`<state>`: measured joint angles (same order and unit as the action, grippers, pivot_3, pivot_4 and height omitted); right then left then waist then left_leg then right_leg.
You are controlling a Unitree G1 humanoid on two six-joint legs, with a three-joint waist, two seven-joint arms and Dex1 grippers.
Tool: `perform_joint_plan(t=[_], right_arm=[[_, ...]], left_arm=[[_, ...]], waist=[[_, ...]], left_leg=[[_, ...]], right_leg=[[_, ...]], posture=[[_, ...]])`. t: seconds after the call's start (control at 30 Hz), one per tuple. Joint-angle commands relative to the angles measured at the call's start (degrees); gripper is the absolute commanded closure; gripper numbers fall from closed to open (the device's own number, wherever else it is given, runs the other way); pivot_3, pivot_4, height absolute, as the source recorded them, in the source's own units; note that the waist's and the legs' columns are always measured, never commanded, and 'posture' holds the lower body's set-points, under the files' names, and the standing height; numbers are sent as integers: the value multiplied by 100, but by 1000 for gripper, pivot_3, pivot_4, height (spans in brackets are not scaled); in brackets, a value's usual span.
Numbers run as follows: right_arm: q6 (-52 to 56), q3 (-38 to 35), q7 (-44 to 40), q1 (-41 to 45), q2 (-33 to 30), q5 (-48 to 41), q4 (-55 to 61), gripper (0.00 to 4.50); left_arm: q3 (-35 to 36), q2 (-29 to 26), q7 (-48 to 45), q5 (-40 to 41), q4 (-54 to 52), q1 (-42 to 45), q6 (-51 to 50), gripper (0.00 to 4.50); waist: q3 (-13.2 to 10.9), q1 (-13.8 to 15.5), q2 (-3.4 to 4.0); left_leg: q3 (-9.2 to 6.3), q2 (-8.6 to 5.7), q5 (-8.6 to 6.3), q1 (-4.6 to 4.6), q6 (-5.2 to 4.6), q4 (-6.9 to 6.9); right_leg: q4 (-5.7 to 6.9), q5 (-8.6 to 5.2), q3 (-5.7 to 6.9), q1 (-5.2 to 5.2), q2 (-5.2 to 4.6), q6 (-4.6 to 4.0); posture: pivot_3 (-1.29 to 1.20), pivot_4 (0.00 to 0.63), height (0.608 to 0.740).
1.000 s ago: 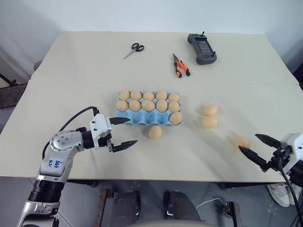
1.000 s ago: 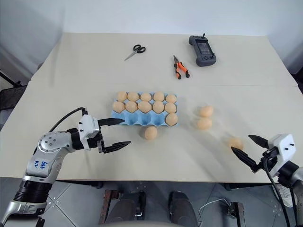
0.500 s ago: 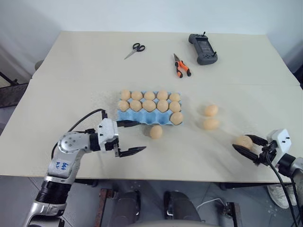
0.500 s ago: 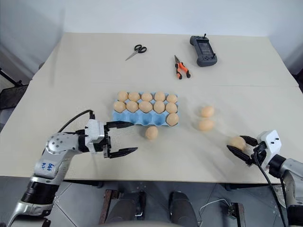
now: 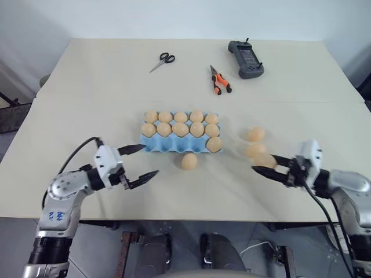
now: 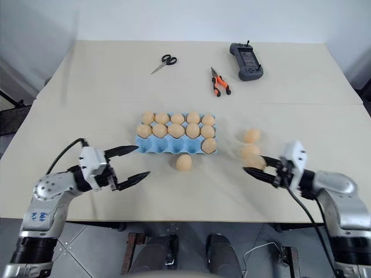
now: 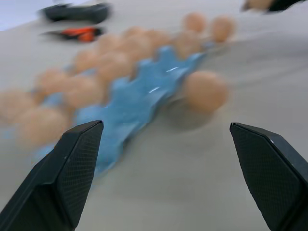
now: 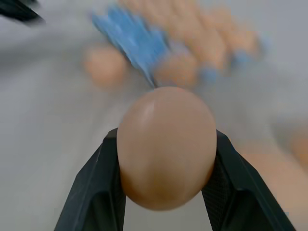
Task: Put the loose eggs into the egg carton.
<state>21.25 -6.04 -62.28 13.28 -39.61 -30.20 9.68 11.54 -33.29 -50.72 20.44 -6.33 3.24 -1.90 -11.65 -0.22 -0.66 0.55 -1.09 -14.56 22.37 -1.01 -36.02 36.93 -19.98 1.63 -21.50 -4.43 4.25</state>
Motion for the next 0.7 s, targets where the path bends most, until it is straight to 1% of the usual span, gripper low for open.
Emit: perform_joint_plan(t=[0.03,0.1,0.23,0.4,0.5,0.6,0.63,0.67,0.7], right_arm=[[882,507,602,759,426,-307,604,2634],[1225,805,809,1250,659,-254,607,2634],[1139,1383,832,1905,1025,151,158,2634],[841,1707,656,2131,1126,516,-276,2634],[722,1775,711,2252,1243,711,-556,2634],[656,1759,729,2336,1323,823,-755,2634],[642,1750,734,2352,1331,858,-794,2150],[615,1738,724,2360,1324,894,-823,1908],[603,1727,715,2358,1316,918,-828,1550]], left_arm=[[403,-94,219,107,-219,-249,15,0],[503,-110,291,99,-251,-387,23,0],[521,-62,427,104,-413,-530,-12,0],[447,21,585,105,-628,-625,-79,0],[416,61,652,114,-744,-675,-128,0],[383,79,672,132,-837,-704,-183,0],[376,78,672,143,-857,-699,-203,0],[368,75,675,161,-882,-677,-236,0],[367,72,678,176,-911,-670,-263,0]], waist=[[0,5,0],[0,14,0],[0,30,0],[2,0,-2],[1,-7,-2],[1,-30,-2],[1,-25,-2],[1,-20,-2],[1,-16,-2]], left_leg=[[-1,0,-1,2,2,0],[-1,0,-3,8,1,3],[-6,-2,-16,29,-12,4],[-7,-5,-36,55,-23,1],[-6,-5,-44,78,-20,-5],[-5,-3,-45,80,-15,-4],[-5,-2,-45,80,-14,-5],[-5,-2,-45,81,-14,-6],[-5,-3,-45,81,-14,-7]], right_leg=[[-3,0,0,-3,0,-1],[-10,0,0,-8,-2,-1],[-43,0,8,-11,-6,-1],[-66,4,15,-25,-6,6],[-47,9,29,-53,-8,16],[-30,9,41,-65,-7,16],[-23,9,44,-68,-7,16],[-16,9,44,-71,-7,16],[-14,9,44,-71,-8,16]], posture=[[0,150,740],[0,150,740],[0,150,740],[0,150,740],[0,150,740],[0,150,740],[0,150,740],[0,150,740],[0,150,740]])
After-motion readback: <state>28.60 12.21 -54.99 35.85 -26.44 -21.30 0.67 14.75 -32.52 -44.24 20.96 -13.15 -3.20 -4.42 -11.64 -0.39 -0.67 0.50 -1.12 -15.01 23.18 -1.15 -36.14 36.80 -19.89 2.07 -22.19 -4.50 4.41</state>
